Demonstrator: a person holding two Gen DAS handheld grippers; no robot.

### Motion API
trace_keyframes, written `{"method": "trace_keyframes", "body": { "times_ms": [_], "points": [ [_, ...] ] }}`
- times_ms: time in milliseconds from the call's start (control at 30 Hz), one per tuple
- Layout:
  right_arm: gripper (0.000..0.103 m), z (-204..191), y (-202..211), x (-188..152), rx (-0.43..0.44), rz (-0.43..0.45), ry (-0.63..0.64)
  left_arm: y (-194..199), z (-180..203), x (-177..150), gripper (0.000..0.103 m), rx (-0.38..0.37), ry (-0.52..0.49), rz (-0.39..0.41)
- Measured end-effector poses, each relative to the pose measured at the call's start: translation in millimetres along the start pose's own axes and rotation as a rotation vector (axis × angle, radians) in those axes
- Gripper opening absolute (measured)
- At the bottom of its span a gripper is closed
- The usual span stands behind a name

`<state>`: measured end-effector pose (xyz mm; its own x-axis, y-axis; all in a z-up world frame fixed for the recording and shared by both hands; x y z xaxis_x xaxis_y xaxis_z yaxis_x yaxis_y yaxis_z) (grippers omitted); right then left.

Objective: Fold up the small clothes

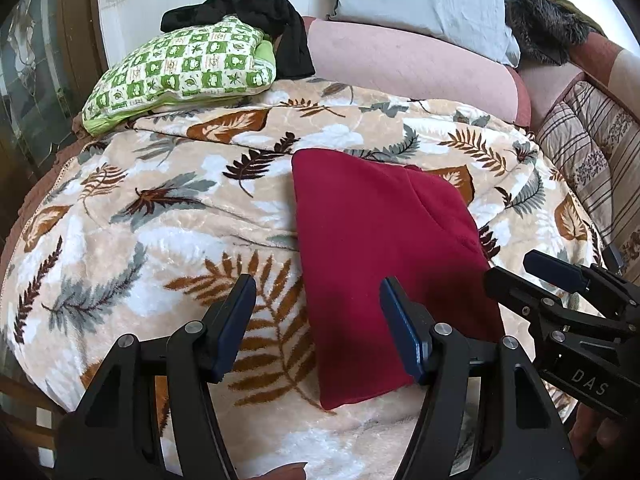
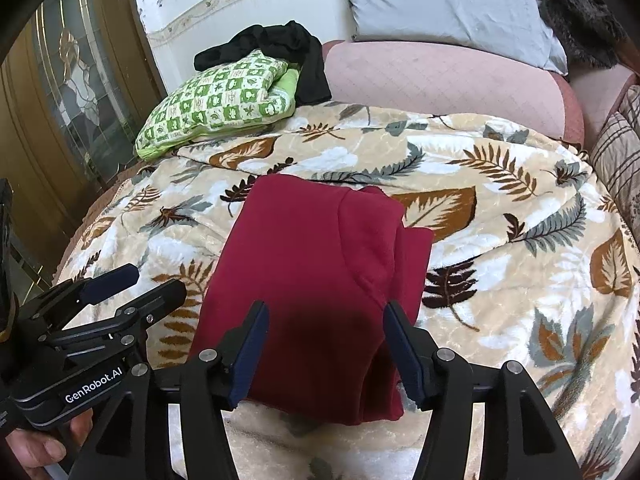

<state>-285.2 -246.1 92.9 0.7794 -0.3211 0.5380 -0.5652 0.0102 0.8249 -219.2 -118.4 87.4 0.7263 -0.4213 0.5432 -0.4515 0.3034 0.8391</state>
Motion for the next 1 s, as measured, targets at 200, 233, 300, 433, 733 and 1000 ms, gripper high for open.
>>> {"method": "trace_keyframes", "body": {
  "times_ms": [200,233,300,433,733,1000],
  "points": [
    [0.058,-1,-1,0,0.0,-0.002,-0.001,-1,1,0,0.065,0.001,-0.001,-0.003],
    [0.058,-1,-1,-1,0.0,-0.003,-0.002,-2,2,0,0.065,0.002,-0.002,-0.003],
    [0.058,2,-2,0,-0.001,-0.005,-0.003,-2,2,0,0.065,0.002,-0.003,-0.003],
    [0.058,7,-4,1,-0.001,-0.01,-0.001,-3,3,-1,0.065,0.002,-0.004,-0.005],
    [0.058,12,-9,0,0.001,-0.02,-0.01,-12,4,-1,0.065,-0.003,-0.021,-0.015],
    [0.059,16,-13,0,0.001,-0.031,-0.019,-16,4,0,0.065,-0.002,-0.03,-0.026]
  ]
}}
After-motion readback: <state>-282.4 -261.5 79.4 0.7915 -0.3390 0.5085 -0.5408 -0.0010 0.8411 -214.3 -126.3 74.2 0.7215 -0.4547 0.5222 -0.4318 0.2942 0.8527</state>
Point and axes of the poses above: each gripper's, at about its wrist camera, not at the fingertips, and y roughly against the way its jaws point, z to its right, x to its top, the point moved 2 cm from there along -y, roughly the way its jaws point, and after that the axes turned 9 degrees about -z, right-handed, at the moved point
